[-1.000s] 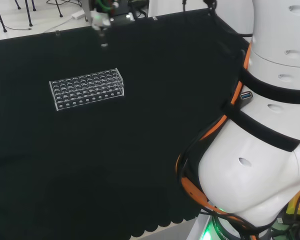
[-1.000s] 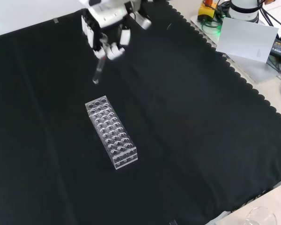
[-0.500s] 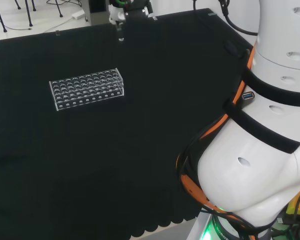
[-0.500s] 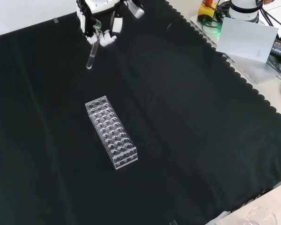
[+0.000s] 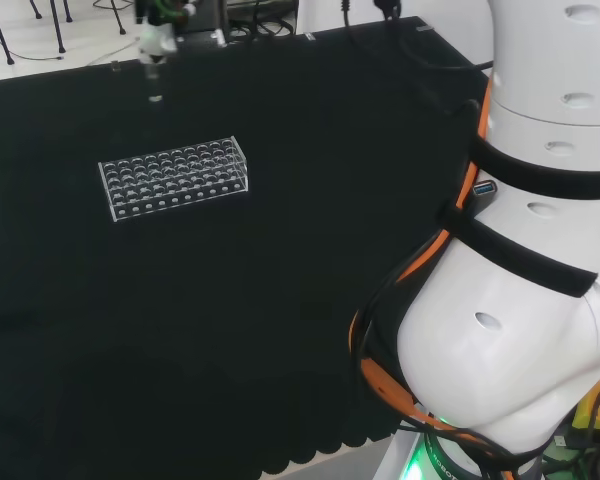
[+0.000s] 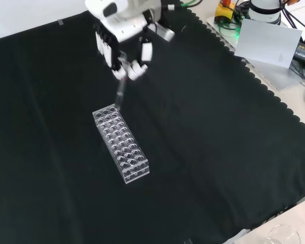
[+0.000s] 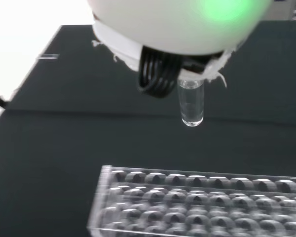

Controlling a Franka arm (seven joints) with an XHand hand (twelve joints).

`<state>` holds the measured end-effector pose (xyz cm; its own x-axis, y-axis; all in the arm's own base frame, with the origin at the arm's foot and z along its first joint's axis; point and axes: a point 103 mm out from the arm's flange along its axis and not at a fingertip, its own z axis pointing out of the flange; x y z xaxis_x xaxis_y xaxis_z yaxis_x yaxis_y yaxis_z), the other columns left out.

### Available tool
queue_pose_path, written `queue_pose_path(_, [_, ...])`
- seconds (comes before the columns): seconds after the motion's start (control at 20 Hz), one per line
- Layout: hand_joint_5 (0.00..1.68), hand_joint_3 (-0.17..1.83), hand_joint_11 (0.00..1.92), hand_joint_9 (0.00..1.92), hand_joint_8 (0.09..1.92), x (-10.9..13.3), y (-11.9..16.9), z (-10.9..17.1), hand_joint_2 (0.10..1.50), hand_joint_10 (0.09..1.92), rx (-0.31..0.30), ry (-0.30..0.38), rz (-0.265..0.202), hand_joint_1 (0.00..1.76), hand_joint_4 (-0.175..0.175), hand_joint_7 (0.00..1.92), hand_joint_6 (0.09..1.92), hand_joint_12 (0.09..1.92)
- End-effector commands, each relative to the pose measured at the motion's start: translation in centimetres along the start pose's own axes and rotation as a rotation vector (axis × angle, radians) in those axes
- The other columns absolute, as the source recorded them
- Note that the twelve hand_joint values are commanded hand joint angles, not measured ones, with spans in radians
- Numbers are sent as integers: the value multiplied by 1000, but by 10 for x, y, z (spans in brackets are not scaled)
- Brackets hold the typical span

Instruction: Shake the test tube.

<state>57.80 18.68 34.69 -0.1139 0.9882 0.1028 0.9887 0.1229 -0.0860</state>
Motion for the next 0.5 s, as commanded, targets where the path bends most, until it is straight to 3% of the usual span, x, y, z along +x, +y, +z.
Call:
queue_pose_path(0.05, [1418, 920, 1363, 1596, 471, 57, 1, 5, 449, 792, 16, 50, -110, 1344, -175, 1484, 491, 1016])
queue_pose_path(0.3, [1418, 920, 1363, 1596, 471, 52, 1, 8, 449, 792, 23, 16, -94, 1344, -175, 1484, 491, 1016])
queue_pose_path(0.5, [1418, 921, 1363, 1596, 471, 17, 3, 11, 449, 792, 29, -32, -44, 1344, -175, 1484, 491, 1016])
